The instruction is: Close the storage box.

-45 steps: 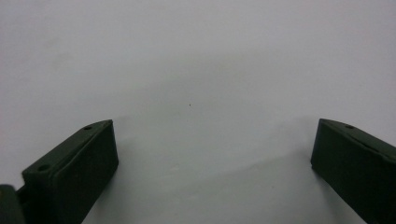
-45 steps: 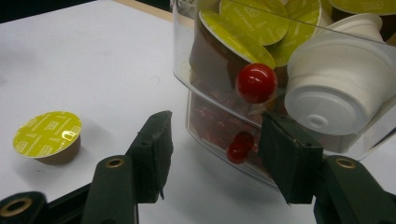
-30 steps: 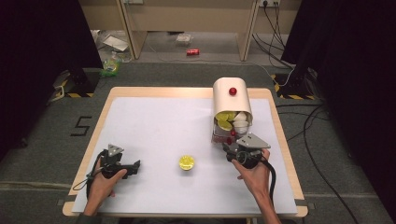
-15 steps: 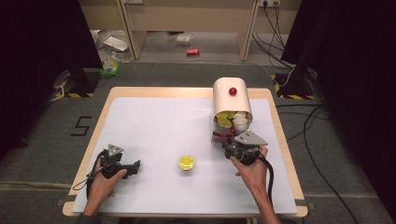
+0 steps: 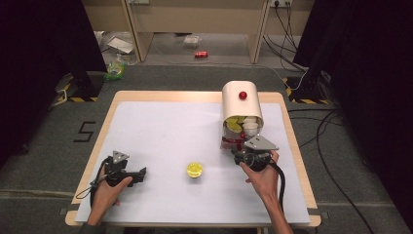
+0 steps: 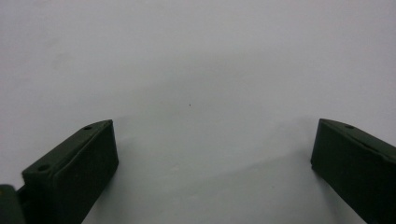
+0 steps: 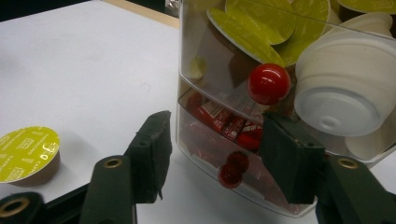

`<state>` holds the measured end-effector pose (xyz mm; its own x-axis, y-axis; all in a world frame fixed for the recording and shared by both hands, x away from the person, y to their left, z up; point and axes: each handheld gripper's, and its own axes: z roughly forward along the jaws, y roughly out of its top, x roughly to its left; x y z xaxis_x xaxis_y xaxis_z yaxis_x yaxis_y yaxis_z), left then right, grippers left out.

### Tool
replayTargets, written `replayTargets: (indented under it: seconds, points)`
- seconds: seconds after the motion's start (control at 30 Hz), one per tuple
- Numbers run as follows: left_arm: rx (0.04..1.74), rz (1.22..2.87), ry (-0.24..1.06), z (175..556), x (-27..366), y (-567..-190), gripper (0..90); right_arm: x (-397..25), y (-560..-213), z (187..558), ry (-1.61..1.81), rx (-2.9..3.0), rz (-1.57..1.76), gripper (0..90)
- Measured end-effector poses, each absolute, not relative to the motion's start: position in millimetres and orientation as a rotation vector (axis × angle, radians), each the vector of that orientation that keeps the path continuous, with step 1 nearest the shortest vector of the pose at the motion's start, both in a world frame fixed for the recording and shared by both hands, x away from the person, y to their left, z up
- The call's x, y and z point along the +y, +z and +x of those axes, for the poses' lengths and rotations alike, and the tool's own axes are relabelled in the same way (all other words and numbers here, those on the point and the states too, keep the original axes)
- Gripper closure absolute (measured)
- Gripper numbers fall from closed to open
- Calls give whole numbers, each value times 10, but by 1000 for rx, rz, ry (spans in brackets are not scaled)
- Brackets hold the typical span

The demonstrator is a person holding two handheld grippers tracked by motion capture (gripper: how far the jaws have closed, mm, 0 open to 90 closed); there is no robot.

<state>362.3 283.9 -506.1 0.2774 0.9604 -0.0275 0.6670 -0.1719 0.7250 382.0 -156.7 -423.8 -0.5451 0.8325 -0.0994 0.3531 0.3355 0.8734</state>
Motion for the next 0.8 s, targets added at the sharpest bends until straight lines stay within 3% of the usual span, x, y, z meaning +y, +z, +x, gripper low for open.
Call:
replayTargets:
  seconds: [0.8]
  points:
    - [1461, 1921, 596, 3624, 2838, -5060, 0, -1642, -4263, 3651, 1150, 2069, 1033, 288]
